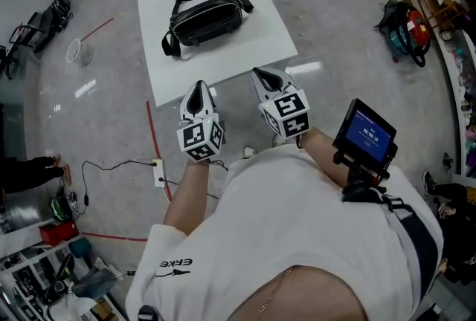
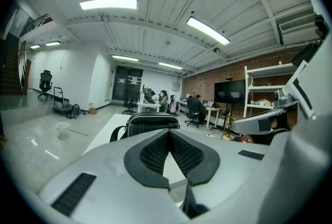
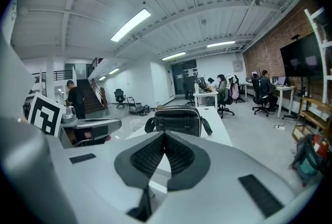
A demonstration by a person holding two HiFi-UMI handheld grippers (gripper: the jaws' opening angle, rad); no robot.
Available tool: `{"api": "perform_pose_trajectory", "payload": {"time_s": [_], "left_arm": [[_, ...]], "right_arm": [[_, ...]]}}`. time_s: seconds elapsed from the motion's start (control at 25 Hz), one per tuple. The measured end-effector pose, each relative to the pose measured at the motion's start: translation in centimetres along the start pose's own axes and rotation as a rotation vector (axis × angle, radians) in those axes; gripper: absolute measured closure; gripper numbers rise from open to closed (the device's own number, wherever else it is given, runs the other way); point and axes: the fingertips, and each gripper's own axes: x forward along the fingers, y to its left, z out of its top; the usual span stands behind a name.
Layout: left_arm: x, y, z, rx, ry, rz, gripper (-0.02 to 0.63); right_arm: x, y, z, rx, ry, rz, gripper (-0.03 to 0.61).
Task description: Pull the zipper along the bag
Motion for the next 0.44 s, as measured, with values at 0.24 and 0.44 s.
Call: {"api": "perform_pose_trajectory", "payload": {"time_s": [0.24, 0.44], "left_arm": [[0.21, -0.23, -0.24, -0.005, 0.008, -0.005, 0.609], [0.4, -0.54, -0.64, -0.003, 0.014, -0.011, 0.61]], "right_arm": [[0.11, -0.2, -0.06, 0.007, 0.0, 0.001, 0.574], [0.11, -0.33, -0.39, 0.007, 0.003, 0.002, 0.574]]}}
